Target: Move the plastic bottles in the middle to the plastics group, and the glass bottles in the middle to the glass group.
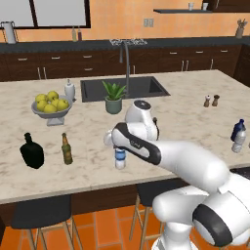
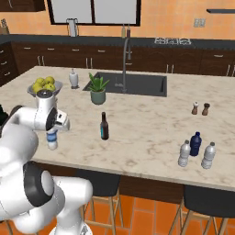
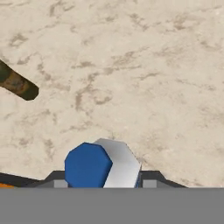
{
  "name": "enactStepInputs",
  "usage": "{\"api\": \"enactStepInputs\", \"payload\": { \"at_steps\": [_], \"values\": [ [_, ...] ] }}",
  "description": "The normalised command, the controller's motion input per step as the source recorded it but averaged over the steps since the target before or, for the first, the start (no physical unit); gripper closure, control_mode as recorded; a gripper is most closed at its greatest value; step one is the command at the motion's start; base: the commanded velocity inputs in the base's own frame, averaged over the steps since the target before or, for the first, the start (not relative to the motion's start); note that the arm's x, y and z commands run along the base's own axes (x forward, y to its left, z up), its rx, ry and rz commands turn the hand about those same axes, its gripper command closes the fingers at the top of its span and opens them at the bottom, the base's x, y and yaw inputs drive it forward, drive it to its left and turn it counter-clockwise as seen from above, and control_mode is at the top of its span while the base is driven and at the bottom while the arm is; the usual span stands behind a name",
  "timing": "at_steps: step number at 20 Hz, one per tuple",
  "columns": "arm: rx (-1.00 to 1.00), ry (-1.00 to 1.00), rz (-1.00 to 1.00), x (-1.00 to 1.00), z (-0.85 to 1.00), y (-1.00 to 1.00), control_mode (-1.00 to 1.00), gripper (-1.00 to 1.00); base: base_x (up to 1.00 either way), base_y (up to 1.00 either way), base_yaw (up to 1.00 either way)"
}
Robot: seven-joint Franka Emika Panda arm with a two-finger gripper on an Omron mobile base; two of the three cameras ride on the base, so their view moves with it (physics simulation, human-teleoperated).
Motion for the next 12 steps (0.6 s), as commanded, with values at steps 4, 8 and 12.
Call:
{"api": "enactStepInputs", "payload": {
  "at_steps": [4,8,12],
  "values": [
    [-0.27,-0.18,0.19,-0.49,0.16,-0.08,-1.00,1.00,0.00,0.00,0.00],
    [-0.21,-0.25,0.06,-0.27,0.06,-0.51,-1.00,1.00,0.00,0.00,0.00],
    [-0.07,-0.09,0.00,-0.04,0.03,-0.72,-1.00,1.00,0.00,0.00,0.00]
  ]
}}
